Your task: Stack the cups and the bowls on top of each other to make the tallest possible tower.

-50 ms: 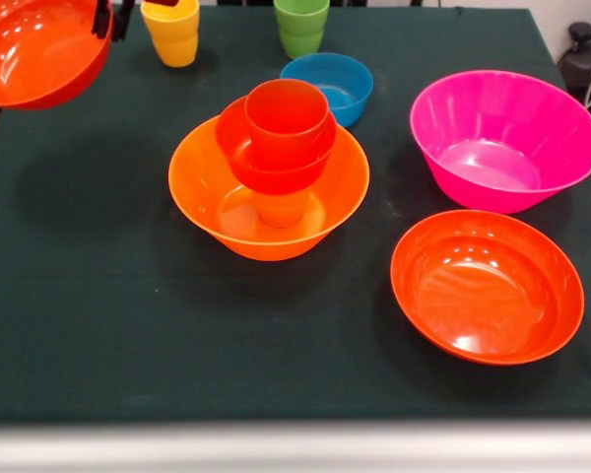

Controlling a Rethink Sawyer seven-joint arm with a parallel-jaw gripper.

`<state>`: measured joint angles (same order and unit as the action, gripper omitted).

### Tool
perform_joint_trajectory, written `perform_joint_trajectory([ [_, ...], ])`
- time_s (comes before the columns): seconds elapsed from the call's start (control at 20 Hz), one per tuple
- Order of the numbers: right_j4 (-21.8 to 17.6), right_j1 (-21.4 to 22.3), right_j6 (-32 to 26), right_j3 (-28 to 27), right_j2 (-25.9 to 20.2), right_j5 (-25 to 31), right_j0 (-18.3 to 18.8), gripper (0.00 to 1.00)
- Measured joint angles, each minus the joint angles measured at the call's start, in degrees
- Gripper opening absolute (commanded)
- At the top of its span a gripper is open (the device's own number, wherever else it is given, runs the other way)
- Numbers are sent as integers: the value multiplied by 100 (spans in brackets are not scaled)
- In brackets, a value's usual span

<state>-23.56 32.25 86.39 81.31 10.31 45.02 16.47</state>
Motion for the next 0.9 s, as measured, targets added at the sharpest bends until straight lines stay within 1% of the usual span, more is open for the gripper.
perform_joint_trajectory([
  [0.35,119,71,0,-117,42,263,-153,0],
  [0.65,248,66,0,-224,84,285,-265,0],
  [0.9,248,66,0,-256,128,285,-354,0],
])
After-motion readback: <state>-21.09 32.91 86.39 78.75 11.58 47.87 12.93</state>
